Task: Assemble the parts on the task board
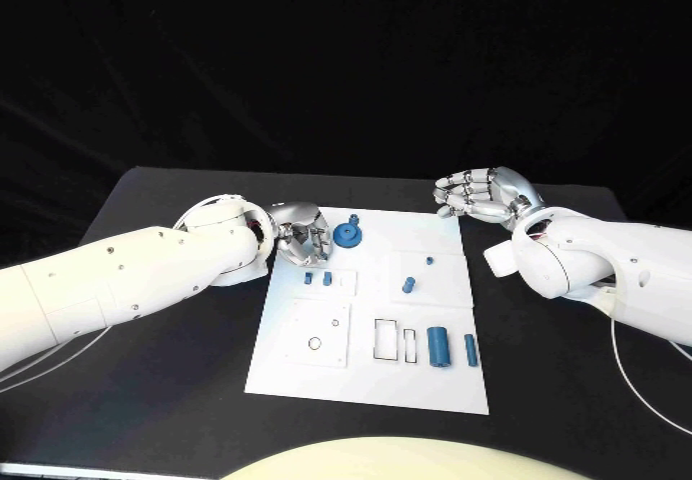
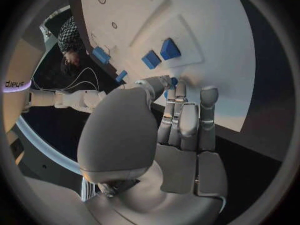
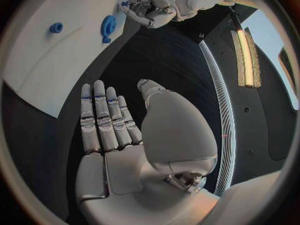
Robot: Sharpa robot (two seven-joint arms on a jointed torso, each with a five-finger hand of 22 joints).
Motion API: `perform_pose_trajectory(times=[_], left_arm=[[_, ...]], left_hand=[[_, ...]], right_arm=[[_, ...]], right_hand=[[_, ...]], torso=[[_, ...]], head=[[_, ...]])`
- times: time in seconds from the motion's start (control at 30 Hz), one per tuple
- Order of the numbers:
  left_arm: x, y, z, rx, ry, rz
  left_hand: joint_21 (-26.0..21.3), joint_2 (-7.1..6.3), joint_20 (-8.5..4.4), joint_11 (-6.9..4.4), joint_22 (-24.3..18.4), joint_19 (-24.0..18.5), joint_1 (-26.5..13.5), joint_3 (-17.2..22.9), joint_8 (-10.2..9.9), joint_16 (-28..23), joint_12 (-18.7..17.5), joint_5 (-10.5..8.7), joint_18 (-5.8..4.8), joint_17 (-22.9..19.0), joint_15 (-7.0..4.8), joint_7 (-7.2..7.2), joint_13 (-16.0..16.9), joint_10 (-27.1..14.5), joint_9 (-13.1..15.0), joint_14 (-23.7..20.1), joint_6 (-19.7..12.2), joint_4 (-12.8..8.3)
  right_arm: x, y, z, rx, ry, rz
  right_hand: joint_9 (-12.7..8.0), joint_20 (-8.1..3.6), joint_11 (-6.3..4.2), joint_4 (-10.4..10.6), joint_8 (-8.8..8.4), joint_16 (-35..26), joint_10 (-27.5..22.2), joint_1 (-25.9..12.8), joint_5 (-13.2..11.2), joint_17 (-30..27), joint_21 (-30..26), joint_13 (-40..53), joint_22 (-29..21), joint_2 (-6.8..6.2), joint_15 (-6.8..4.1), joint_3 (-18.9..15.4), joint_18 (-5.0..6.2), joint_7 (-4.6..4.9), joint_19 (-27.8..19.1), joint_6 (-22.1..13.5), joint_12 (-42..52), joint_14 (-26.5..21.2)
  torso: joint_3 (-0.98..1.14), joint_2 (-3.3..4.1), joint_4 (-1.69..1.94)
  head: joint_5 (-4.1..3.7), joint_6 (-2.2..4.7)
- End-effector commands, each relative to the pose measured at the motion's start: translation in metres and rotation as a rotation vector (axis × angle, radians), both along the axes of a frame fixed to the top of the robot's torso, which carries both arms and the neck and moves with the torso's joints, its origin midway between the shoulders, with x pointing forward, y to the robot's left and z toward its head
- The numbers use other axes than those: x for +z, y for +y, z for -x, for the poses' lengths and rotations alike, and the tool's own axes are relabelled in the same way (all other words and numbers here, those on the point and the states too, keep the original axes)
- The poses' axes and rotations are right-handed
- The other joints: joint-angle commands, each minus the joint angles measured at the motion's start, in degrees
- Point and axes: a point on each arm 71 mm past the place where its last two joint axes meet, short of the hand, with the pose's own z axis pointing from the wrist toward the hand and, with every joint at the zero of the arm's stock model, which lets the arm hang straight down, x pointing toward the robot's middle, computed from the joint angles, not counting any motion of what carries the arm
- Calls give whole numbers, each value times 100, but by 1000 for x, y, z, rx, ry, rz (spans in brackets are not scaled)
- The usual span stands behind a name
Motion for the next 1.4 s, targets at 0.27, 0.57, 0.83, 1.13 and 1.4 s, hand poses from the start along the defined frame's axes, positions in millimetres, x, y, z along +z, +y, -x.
perform_pose_trajectory(times=[0.27,0.57,0.83,1.13,1.4], left_arm=[[-2,-3,1,-17,4,-7],[-3,-3,1,-17,13,-12],[-3,-2,1,-13,13,-13],[-3,0,0,-3,9,-5],[-2,0,0,6,8,2]], left_hand=[[19,22,-2,1,12,27,-32,23,-49,12,-80,-18,-86,24,-12,26,-9,44,3,33,29,-44],[19,31,-1,2,12,28,-30,29,-54,10,-89,-17,-86,16,-11,27,-10,45,3,30,29,-46],[12,25,1,7,2,20,-25,35,-75,5,-118,-18,-85,0,-7,31,-12,44,1,24,17,-64],[-29,-61,29,53,-49,-21,-118,79,-401,-4,-370,-11,-74,-65,37,99,-27,22,-91,-5,-323,-88],[-69,-103,33,66,-108,-63,-164,85,-519,-20,-454,-10,-60,-137,48,117,-24,18,-131,-38,-448,-85]], right_arm=[[0,2,1,20,-5,-4],[0,2,1,18,-5,-4],[1,1,1,16,-8,-4],[1,1,1,15,-8,-3],[0,1,0,15,-7,-2]], right_hand=[[-19,-10,-5,8,41,-44,38,-25,27,-24,8,-10,-40,33,0,30,36,407,4,41,-32,65],[-19,-10,-5,8,41,-44,38,-25,27,-24,8,-10,-40,33,0,30,36,407,4,41,-32,65],[-22,-10,-5,10,41,-48,40,-30,27,-29,9,-10,-49,32,-1,31,36,406,6,43,-34,69],[-25,-11,-5,10,41,-51,41,-31,27,-33,9,-10,-57,29,-1,33,35,406,8,44,-36,71],[-25,-11,-5,10,41,-51,41,-31,27,-33,9,-10,-57,29,-1,33,35,406,8,44,-36,71]], torso=[[-1,-1,1],[1,-4,3],[-2,-4,5],[-2,-2,5],[0,-1,4]], head=[[-4,4],[-2,8],[-7,10],[-4,13],[-2,9]])
